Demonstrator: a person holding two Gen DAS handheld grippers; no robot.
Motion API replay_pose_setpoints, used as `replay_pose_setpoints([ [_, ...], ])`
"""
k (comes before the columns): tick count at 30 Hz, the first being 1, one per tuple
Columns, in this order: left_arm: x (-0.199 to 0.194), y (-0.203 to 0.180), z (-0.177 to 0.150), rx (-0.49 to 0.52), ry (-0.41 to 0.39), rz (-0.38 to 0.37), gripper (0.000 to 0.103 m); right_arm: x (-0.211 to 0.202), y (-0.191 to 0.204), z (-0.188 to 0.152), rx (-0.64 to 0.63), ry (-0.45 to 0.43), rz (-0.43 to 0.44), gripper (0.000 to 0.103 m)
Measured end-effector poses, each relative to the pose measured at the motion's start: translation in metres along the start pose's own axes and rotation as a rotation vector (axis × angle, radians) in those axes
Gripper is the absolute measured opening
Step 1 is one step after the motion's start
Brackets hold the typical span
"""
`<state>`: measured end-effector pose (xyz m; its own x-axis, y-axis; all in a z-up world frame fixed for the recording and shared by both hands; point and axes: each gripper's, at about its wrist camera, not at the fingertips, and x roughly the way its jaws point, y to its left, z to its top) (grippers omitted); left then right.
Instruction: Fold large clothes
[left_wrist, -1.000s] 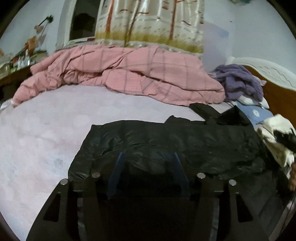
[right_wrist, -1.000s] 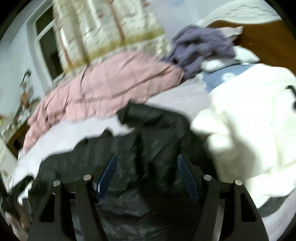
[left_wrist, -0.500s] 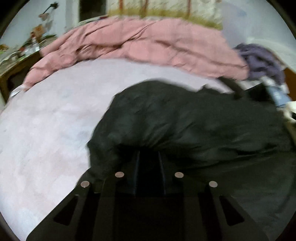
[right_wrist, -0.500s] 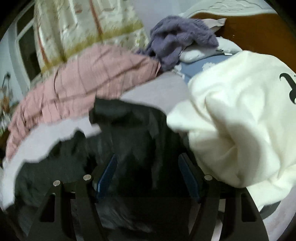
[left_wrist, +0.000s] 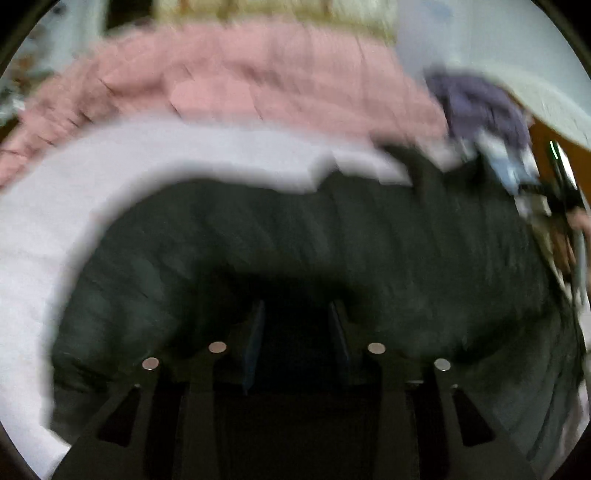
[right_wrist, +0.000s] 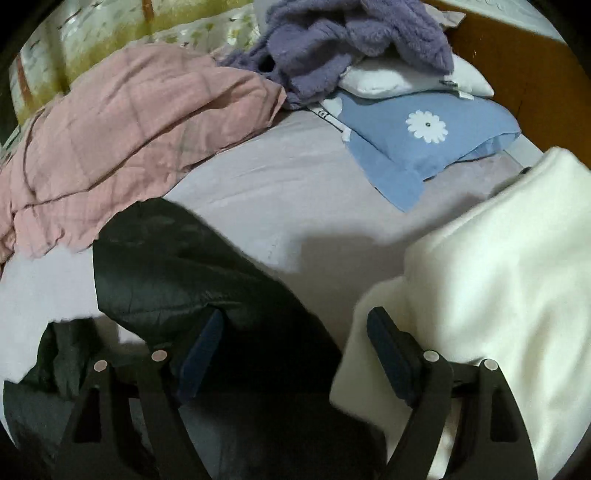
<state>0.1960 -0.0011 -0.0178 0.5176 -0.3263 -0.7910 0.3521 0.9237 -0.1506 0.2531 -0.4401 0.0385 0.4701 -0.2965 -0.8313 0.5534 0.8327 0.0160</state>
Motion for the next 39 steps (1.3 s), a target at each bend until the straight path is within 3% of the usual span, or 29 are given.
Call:
replay_pose_setpoints([
  [3, 0.006, -0.019, -0.006, 0.077, 0.006, 0.087, 0.032, 0.016, 0.020, 0.002, -0.169, 0.021, 0.049, 0.085],
  [4, 0.004, -0.019, -0.006, 0.079, 0.001, 0.084, 0.032, 0.018, 0.024, 0.002, -0.196, 0.042, 0.071, 0.071],
  [5, 0.001, -0.018, -0.005, 0.069, -0.009, 0.069, 0.031, 0.018, 0.024, 0.000, -0.199, 0.050, 0.101, 0.010],
  [6, -0.003, -0.014, -0.004, 0.051, -0.026, 0.045, 0.031, 0.017, 0.023, -0.001, -0.182, 0.074, 0.156, 0.003],
  [7, -0.008, -0.010, -0.004, 0.030, -0.048, 0.024, 0.031, 0.008, 0.018, -0.003, -0.131, 0.056, 0.192, 0.002],
  [8, -0.018, -0.008, -0.006, 0.016, -0.080, -0.002, 0.031, -0.008, 0.015, -0.006, -0.108, -0.016, 0.181, 0.002],
  [11, -0.049, -0.019, -0.020, 0.061, -0.171, -0.038, 0.031, -0.087, 0.028, -0.023, -0.177, -0.319, 0.124, 0.002],
  [13, -0.075, -0.027, -0.029, 0.095, -0.242, -0.021, 0.033, -0.136, 0.039, -0.041, -0.228, -0.419, 0.164, 0.002],
  [16, -0.095, -0.026, -0.035, 0.077, -0.283, -0.034, 0.033, -0.188, 0.052, -0.079, -0.312, -0.415, 0.258, 0.002],
  [19, -0.107, -0.020, -0.042, 0.064, -0.306, -0.037, 0.033, -0.211, 0.051, -0.130, -0.361, -0.406, 0.304, 0.002],
  [24, -0.111, -0.022, -0.056, 0.071, -0.285, -0.072, 0.033, -0.156, 0.062, -0.223, -0.465, -0.243, 0.335, 0.002],
  [27, -0.112, -0.034, -0.058, 0.184, -0.283, -0.021, 0.037, -0.119, 0.050, -0.251, -0.304, -0.091, 0.335, 0.003],
  [29, -0.112, -0.047, -0.062, 0.345, -0.263, 0.058, 0.055, -0.125, 0.033, -0.260, -0.219, -0.118, 0.305, 0.003],
  [31, -0.114, -0.053, -0.062, 0.379, -0.248, 0.163, 0.058, -0.137, 0.026, -0.270, -0.235, -0.146, 0.314, 0.011],
  [33, -0.118, -0.056, -0.049, 0.286, -0.204, 0.124, 0.057, -0.149, 0.024, -0.275, -0.262, -0.138, 0.330, 0.028],
  [35, -0.131, -0.070, -0.033, 0.230, -0.235, 0.077, 0.057, -0.159, 0.009, -0.276, -0.179, -0.124, 0.397, 0.056],
  [36, -0.136, -0.082, -0.023, 0.219, -0.255, 0.077, 0.059, -0.166, -0.002, -0.276, -0.134, -0.129, 0.407, 0.056],
  [39, -0.136, -0.126, 0.007, 0.235, -0.283, 0.084, 0.060, -0.187, -0.041, -0.268, -0.010, -0.220, 0.260, 0.056],
])
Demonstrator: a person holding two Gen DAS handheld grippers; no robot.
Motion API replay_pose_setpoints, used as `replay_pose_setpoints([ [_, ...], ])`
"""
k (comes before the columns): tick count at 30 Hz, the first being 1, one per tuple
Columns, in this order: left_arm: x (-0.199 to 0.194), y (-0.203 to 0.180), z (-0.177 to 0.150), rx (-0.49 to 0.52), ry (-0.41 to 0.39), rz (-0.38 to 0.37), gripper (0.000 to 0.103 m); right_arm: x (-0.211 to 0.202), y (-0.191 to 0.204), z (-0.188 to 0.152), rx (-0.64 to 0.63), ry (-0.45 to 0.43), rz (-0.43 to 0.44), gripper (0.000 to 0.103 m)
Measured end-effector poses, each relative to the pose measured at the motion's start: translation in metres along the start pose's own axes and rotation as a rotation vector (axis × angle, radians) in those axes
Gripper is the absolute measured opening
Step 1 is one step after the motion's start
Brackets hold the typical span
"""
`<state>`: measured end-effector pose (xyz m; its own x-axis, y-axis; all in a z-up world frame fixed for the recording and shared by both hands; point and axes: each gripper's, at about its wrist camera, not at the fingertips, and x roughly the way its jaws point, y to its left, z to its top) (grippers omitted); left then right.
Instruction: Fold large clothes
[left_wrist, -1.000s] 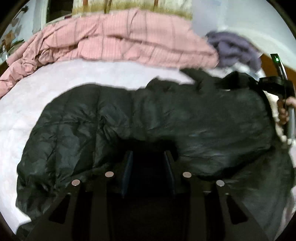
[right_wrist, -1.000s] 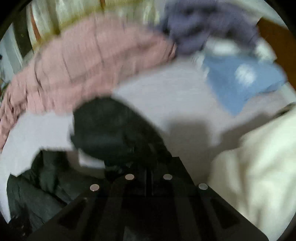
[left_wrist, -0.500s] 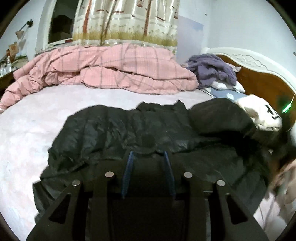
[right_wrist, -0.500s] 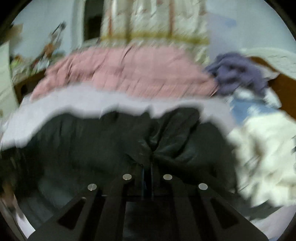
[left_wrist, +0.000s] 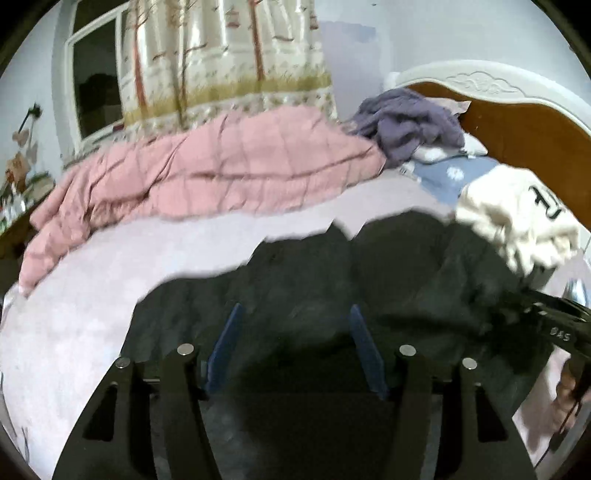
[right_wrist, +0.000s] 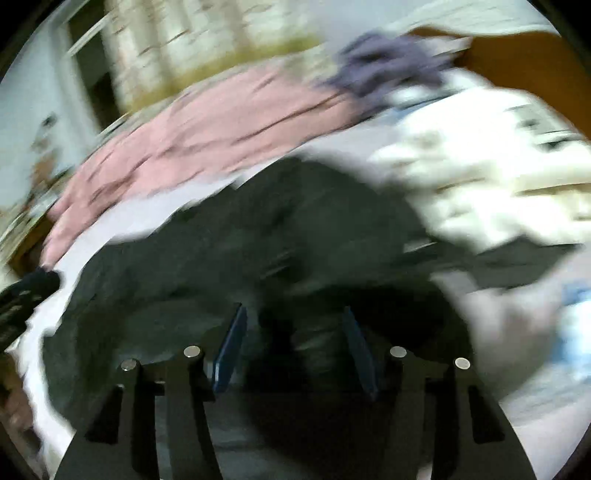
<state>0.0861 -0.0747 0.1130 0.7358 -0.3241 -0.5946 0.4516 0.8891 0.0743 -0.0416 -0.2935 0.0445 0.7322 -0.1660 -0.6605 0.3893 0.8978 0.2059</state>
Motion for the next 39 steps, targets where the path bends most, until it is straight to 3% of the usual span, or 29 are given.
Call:
replay_pose_setpoints([
  [1, 0.008, -0.015, 0.013, 0.002, 0.006, -0.010, 0.060, -0.012, -0.019, 0.007, 0.052, -0.075, -0.039, 0.056],
  [3, 0.028, -0.042, 0.036, -0.009, 0.037, -0.047, 0.060, -0.023, -0.045, 0.020, 0.118, -0.141, -0.035, 0.054],
  [5, 0.056, -0.069, 0.058, -0.001, 0.076, -0.061, 0.060, -0.027, -0.061, 0.025, 0.154, -0.148, 0.008, 0.054],
  [7, 0.084, -0.095, 0.076, 0.036, 0.129, -0.063, 0.060, -0.019, -0.071, 0.027, 0.169, -0.110, 0.162, 0.054],
  [8, 0.099, -0.107, 0.088, 0.038, 0.146, -0.062, 0.060, -0.012, -0.074, 0.028, 0.175, -0.080, 0.189, 0.050],
  [10, 0.126, -0.124, 0.108, 0.010, 0.205, -0.141, 0.071, -0.004, -0.069, 0.028, 0.144, -0.069, 0.194, 0.045],
  [11, 0.143, -0.133, 0.115, 0.003, 0.255, -0.198, 0.072, -0.003, -0.067, 0.028, 0.128, -0.075, 0.192, 0.045],
  [13, 0.175, -0.151, 0.124, 0.021, 0.333, -0.237, 0.072, -0.003, -0.065, 0.025, 0.124, -0.082, 0.194, 0.045],
  [17, 0.233, -0.186, 0.116, 0.145, 0.481, -0.120, 0.072, -0.011, -0.075, 0.027, 0.167, -0.165, 0.200, 0.044],
  [18, 0.241, -0.188, 0.111, 0.165, 0.489, -0.092, 0.065, -0.011, -0.078, 0.031, 0.167, -0.187, 0.184, 0.044],
  [19, 0.245, -0.191, 0.109, 0.179, 0.477, -0.055, 0.045, -0.013, -0.080, 0.033, 0.162, -0.212, 0.169, 0.044],
  [20, 0.246, -0.189, 0.108, 0.188, 0.456, -0.010, 0.030, -0.013, -0.082, 0.034, 0.151, -0.231, 0.159, 0.044],
  [21, 0.243, -0.183, 0.109, 0.180, 0.415, 0.042, 0.013, -0.013, -0.084, 0.035, 0.146, -0.234, 0.158, 0.044],
  [22, 0.233, -0.173, 0.111, 0.156, 0.354, 0.087, 0.008, -0.011, -0.084, 0.035, 0.142, -0.227, 0.162, 0.044],
  [26, 0.170, -0.120, 0.117, 0.109, 0.137, 0.184, 0.003, -0.007, -0.078, 0.038, 0.118, -0.204, 0.180, 0.044],
  [32, 0.001, -0.008, 0.065, -0.066, -0.187, 0.115, 0.003, -0.013, -0.042, 0.037, -0.003, -0.200, 0.317, 0.044],
  [35, -0.050, 0.042, 0.009, -0.184, -0.208, 0.112, 0.012, -0.004, -0.018, 0.026, -0.081, -0.135, 0.385, 0.044],
  [38, -0.062, 0.072, -0.059, -0.262, -0.134, 0.168, 0.036, 0.013, -0.008, 0.016, -0.060, -0.060, 0.412, 0.044],
  [39, -0.061, 0.080, -0.082, -0.267, -0.093, 0.192, 0.050, 0.017, -0.006, 0.014, -0.061, -0.049, 0.399, 0.044],
])
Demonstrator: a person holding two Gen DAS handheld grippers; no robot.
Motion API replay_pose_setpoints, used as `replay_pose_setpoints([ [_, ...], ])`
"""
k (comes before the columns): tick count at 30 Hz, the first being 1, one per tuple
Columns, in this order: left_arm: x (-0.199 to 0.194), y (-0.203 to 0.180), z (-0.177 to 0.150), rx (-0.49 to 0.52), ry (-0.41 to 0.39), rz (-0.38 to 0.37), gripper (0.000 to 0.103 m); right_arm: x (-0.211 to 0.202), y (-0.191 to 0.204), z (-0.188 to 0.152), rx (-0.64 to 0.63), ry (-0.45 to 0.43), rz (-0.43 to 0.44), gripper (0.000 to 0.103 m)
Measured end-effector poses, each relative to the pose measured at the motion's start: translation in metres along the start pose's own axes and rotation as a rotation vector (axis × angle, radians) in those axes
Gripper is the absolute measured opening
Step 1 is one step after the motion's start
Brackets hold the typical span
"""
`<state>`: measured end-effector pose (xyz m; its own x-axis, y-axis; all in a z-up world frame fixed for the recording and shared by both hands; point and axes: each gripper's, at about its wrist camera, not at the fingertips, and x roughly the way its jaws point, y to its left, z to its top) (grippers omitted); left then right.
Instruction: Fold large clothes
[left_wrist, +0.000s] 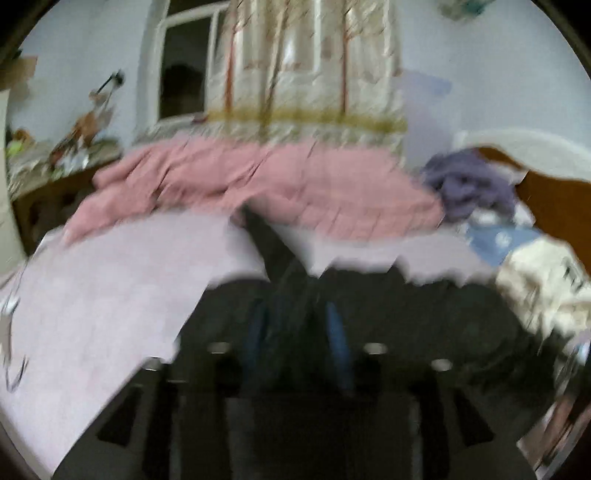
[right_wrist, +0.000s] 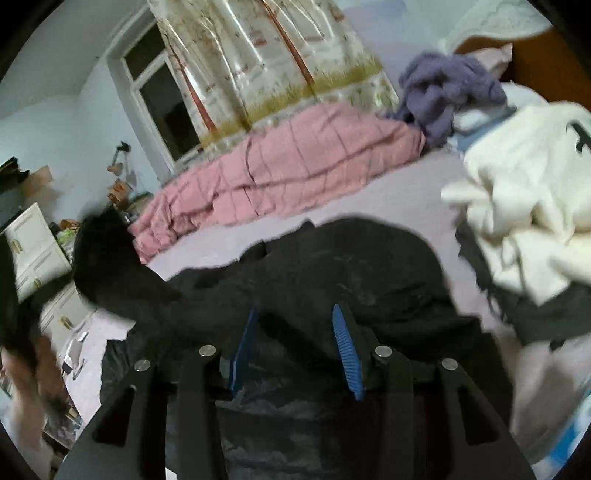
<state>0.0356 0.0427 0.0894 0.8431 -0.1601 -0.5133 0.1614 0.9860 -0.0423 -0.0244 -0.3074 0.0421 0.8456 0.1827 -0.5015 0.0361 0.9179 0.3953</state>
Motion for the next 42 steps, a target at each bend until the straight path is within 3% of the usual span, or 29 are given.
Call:
replay_pose_setpoints([
  [1, 0.002, 0.012, -0.018, 0.004, 0.026, 0.040, 0.062, 0.003, 0.002, -0.002, -0.006, 0.003, -0.010, 0.044],
  [2, 0.002, 0.018, -0.032, 0.004, 0.033, 0.071, 0.065, 0.001, 0.004, -0.005, -0.021, -0.014, -0.025, 0.044],
  [4, 0.003, 0.040, -0.056, -0.015, 0.049, 0.116, 0.066, -0.009, 0.011, 0.000, -0.088, -0.096, -0.108, 0.044],
  [6, 0.008, 0.054, -0.061, -0.050, 0.062, 0.090, 0.066, -0.023, 0.018, 0.009, -0.171, -0.218, -0.231, 0.047],
  [8, 0.009, 0.070, -0.053, -0.102, 0.060, 0.078, 0.066, -0.026, 0.016, 0.024, -0.172, -0.233, -0.231, 0.049],
  [9, 0.009, 0.075, -0.046, -0.129, 0.056, 0.065, 0.067, -0.023, 0.012, 0.029, -0.152, -0.196, -0.193, 0.050],
  [11, 0.025, 0.077, -0.028, -0.157, 0.116, 0.051, 0.077, -0.002, 0.005, 0.037, -0.109, -0.007, -0.012, 0.051],
  [13, 0.051, 0.072, -0.020, -0.109, 0.251, 0.158, 0.075, 0.024, 0.002, 0.030, -0.086, 0.182, 0.128, 0.051],
  [14, 0.065, 0.070, -0.019, -0.101, 0.295, 0.153, 0.075, 0.033, 0.001, 0.021, -0.082, 0.227, 0.143, 0.051],
  [17, 0.099, 0.068, -0.029, -0.140, 0.420, 0.088, 0.062, 0.063, 0.001, -0.010, -0.112, 0.402, 0.038, 0.051],
  [18, 0.103, 0.070, -0.036, -0.162, 0.434, 0.077, 0.060, 0.068, 0.001, -0.018, -0.121, 0.434, 0.041, 0.051],
  [20, 0.098, 0.069, -0.043, -0.176, 0.391, 0.087, 0.049, 0.067, -0.001, -0.020, -0.106, 0.447, 0.046, 0.051],
  [22, 0.086, 0.066, -0.041, -0.174, 0.319, 0.063, 0.020, 0.062, -0.003, -0.011, -0.067, 0.441, 0.035, 0.051],
  [23, 0.078, 0.062, -0.038, -0.146, 0.273, 0.062, 0.015, 0.056, -0.001, -0.006, -0.077, 0.415, 0.018, 0.051],
  [25, 0.065, 0.053, -0.029, -0.079, 0.206, 0.069, 0.007, 0.033, 0.014, 0.011, -0.159, 0.280, -0.033, 0.051],
  [27, 0.056, 0.047, -0.017, -0.027, 0.176, 0.070, 0.006, 0.017, 0.031, 0.031, -0.241, 0.146, -0.085, 0.066],
  [28, 0.053, 0.045, -0.010, -0.009, 0.161, 0.070, 0.006, 0.017, 0.038, 0.043, -0.259, 0.102, -0.116, 0.081],
  [29, 0.049, 0.042, -0.002, 0.004, 0.142, 0.072, 0.005, 0.023, 0.040, 0.055, -0.264, 0.098, -0.144, 0.087],
  [30, 0.047, 0.044, 0.007, 0.015, 0.123, 0.074, 0.005, 0.034, 0.042, 0.065, -0.269, 0.124, -0.168, 0.087],
  [33, 0.044, 0.039, 0.033, 0.042, 0.076, 0.084, 0.004, 0.104, 0.036, 0.075, -0.271, 0.408, -0.222, 0.086],
  [34, 0.046, 0.038, 0.041, 0.048, 0.065, 0.081, 0.004, 0.125, 0.031, 0.074, -0.252, 0.426, -0.287, 0.081],
  [36, 0.041, 0.029, 0.058, 0.089, 0.043, 0.079, 0.002, 0.139, 0.017, 0.075, -0.234, 0.400, -0.425, 0.057],
  [37, 0.040, 0.024, 0.064, 0.114, 0.036, 0.093, 0.002, 0.141, 0.006, 0.077, -0.217, 0.371, -0.477, 0.033],
  [38, 0.038, 0.020, 0.068, 0.131, 0.028, 0.107, 0.002, 0.141, -0.001, 0.079, -0.193, 0.346, -0.471, 0.011],
  [39, 0.037, 0.016, 0.074, 0.145, 0.015, 0.111, 0.002, 0.139, -0.008, 0.082, -0.163, 0.310, -0.447, 0.003],
  [42, 0.042, 0.011, 0.088, 0.160, -0.039, 0.145, 0.002, 0.117, -0.022, 0.095, -0.132, 0.130, -0.452, 0.002],
])
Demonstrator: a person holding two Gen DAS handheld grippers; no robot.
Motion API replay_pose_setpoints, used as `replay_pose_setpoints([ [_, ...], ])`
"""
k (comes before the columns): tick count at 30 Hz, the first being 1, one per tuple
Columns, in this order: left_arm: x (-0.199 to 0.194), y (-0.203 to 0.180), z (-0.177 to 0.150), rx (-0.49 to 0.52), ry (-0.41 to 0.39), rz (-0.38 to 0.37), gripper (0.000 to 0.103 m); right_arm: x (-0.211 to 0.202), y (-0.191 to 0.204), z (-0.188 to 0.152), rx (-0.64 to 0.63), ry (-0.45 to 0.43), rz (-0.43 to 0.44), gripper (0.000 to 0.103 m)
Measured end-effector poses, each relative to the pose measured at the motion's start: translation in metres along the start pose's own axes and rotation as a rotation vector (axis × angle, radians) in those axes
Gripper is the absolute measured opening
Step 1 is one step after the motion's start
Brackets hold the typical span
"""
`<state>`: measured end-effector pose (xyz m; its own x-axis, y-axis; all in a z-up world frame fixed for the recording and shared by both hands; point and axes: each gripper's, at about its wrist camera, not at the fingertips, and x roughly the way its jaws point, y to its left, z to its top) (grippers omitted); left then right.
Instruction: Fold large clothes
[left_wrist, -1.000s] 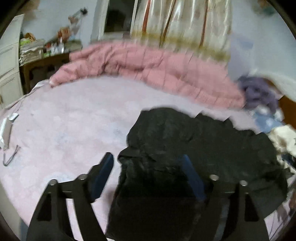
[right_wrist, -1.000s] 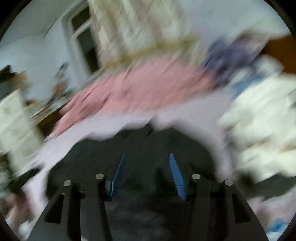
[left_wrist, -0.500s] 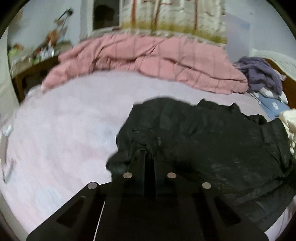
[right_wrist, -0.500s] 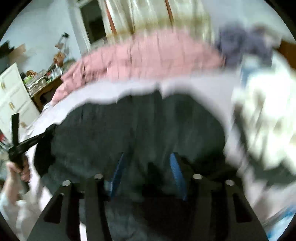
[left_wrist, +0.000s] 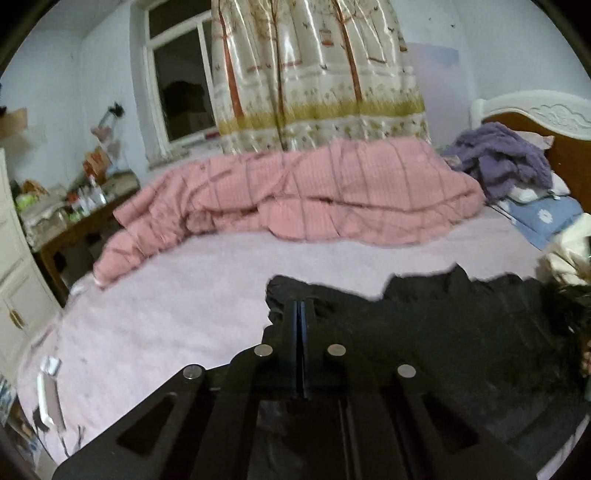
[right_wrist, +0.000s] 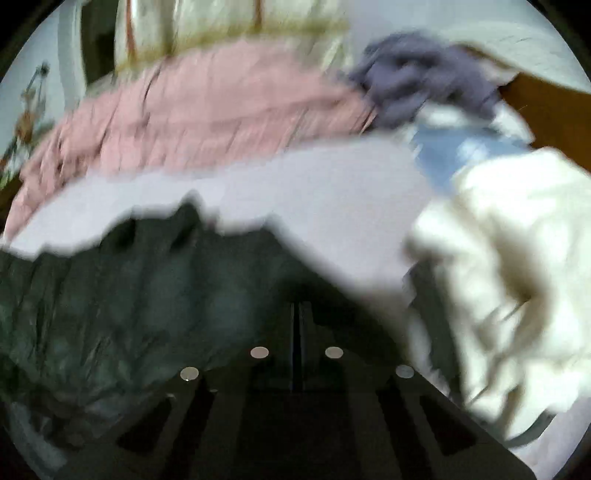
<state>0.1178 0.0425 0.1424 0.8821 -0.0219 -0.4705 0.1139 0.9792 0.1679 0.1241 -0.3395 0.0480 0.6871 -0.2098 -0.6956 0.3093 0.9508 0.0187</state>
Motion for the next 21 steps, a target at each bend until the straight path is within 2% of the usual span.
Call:
replay_pose_setpoints([
  [1, 0.004, -0.002, 0.004, -0.007, -0.022, 0.011, 0.001, -0.007, -0.010, 0.005, 0.039, -0.074, -0.015, 0.002],
  [2, 0.011, -0.002, 0.008, -0.019, -0.036, 0.001, 0.001, -0.009, -0.016, 0.009, 0.069, -0.096, -0.031, 0.002],
  [4, 0.029, -0.006, 0.016, -0.037, -0.045, -0.021, 0.001, -0.005, -0.029, 0.020, 0.121, -0.088, -0.050, 0.002],
  [6, 0.044, -0.013, 0.028, -0.033, -0.052, -0.004, 0.001, -0.010, -0.036, 0.019, 0.142, -0.031, 0.076, 0.002],
  [7, 0.051, -0.016, 0.035, -0.030, -0.068, -0.002, 0.001, -0.011, -0.034, 0.015, 0.140, 0.019, 0.178, 0.003],
  [8, 0.055, -0.020, 0.042, -0.028, -0.081, -0.003, 0.001, -0.010, -0.029, 0.010, 0.115, 0.102, 0.270, 0.009],
  [9, 0.058, -0.023, 0.049, -0.028, -0.089, -0.002, 0.001, -0.010, -0.021, 0.005, 0.080, 0.169, 0.321, 0.016],
  [10, 0.059, -0.027, 0.056, -0.030, -0.096, -0.002, 0.001, -0.010, -0.016, -0.002, 0.056, 0.201, 0.345, 0.043],
  [11, 0.060, -0.029, 0.063, -0.039, -0.097, -0.010, 0.001, -0.011, -0.009, -0.010, 0.036, 0.215, 0.361, 0.075],
  [12, 0.057, -0.031, 0.067, -0.053, -0.103, -0.018, 0.001, -0.011, 0.001, -0.019, -0.008, 0.224, 0.384, 0.082],
  [13, 0.054, -0.032, 0.070, -0.066, -0.117, -0.026, 0.001, -0.009, 0.006, -0.026, -0.051, 0.237, 0.387, 0.083],
  [15, 0.048, -0.037, 0.069, -0.064, -0.138, -0.028, 0.001, 0.009, 0.024, -0.033, -0.146, 0.277, 0.280, 0.082],
  [16, 0.046, -0.040, 0.066, -0.053, -0.143, -0.018, 0.001, 0.021, 0.027, -0.033, -0.142, 0.286, 0.228, 0.082],
  [18, 0.048, -0.046, 0.056, -0.006, -0.139, -0.001, 0.001, 0.035, 0.025, -0.030, -0.089, 0.289, 0.203, 0.080],
  [20, 0.060, -0.051, 0.045, 0.043, -0.099, 0.050, 0.001, 0.037, 0.017, -0.023, -0.050, 0.213, 0.119, 0.070],
  [21, 0.071, -0.052, 0.038, 0.052, -0.058, 0.085, 0.002, 0.039, 0.013, -0.019, -0.043, 0.163, 0.058, 0.068],
])
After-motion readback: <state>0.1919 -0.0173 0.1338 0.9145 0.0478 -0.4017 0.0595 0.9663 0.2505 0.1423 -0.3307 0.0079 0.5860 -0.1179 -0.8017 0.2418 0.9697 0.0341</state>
